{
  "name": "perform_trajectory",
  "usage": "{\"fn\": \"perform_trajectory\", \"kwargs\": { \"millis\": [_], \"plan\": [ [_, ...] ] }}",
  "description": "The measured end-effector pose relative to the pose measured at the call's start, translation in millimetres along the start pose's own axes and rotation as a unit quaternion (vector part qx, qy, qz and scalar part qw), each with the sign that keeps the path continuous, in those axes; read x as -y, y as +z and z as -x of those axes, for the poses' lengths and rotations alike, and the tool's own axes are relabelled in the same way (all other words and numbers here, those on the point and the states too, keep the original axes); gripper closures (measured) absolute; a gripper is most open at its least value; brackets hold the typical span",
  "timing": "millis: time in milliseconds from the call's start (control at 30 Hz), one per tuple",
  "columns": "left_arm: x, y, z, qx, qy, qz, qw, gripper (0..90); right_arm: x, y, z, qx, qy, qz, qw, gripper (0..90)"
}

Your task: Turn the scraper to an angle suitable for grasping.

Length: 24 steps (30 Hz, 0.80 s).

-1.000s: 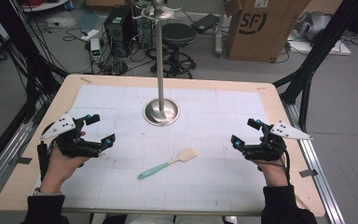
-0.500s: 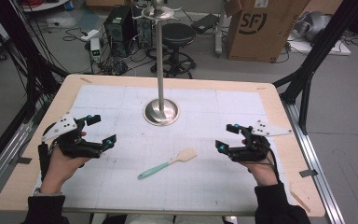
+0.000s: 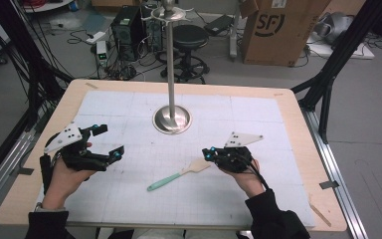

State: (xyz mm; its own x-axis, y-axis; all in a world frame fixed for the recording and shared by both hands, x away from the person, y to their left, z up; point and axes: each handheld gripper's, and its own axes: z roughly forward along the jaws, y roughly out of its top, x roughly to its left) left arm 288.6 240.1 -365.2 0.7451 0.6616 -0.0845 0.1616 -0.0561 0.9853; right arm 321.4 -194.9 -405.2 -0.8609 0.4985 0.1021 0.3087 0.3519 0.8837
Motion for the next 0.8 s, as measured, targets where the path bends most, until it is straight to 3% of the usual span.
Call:
{"fn": "perform_trajectory", "kwargs": {
  "millis": [133,333,367,600,767,800],
  "plan": [
    [0.8,-1.0,1.6,0.001,0.002,-0.002,1.0,1.7,0.2,22.2,2.5,-0.032,0.019,-0.023,0.999,90.0],
    [1.7,-2.6,3.2,-0.002,0.004,0.0,1.0,1.7,-0.5,46.8,-1.1,-0.043,0.01,-0.064,0.997,90.0],
    [2.5,-2.8,3.4,-0.002,0.003,-0.001,1.0,1.7,1.6,56.3,-0.5,-0.047,0.013,-0.085,0.9951,90.0],
    [4.1,-3.0,3.2,-0.004,0.003,-0.005,1.0,1.7,-0.1,72.3,-1.5,-0.041,0.002,-0.101,0.994,90.0],
    [4.2,-3.2,3.6,-0.004,0.005,-0.007,1.0,1.7,3.7,83.3,-4.1,-0.03,-0.028,-0.145,0.9885,90.0],
    [4.3,-3.4,3.4,-0.005,0.005,-0.006,1.0,1.7,3.8,82.9,-3.7,-0.03,-0.028,-0.144,0.9888,90.0]
  ]
}}
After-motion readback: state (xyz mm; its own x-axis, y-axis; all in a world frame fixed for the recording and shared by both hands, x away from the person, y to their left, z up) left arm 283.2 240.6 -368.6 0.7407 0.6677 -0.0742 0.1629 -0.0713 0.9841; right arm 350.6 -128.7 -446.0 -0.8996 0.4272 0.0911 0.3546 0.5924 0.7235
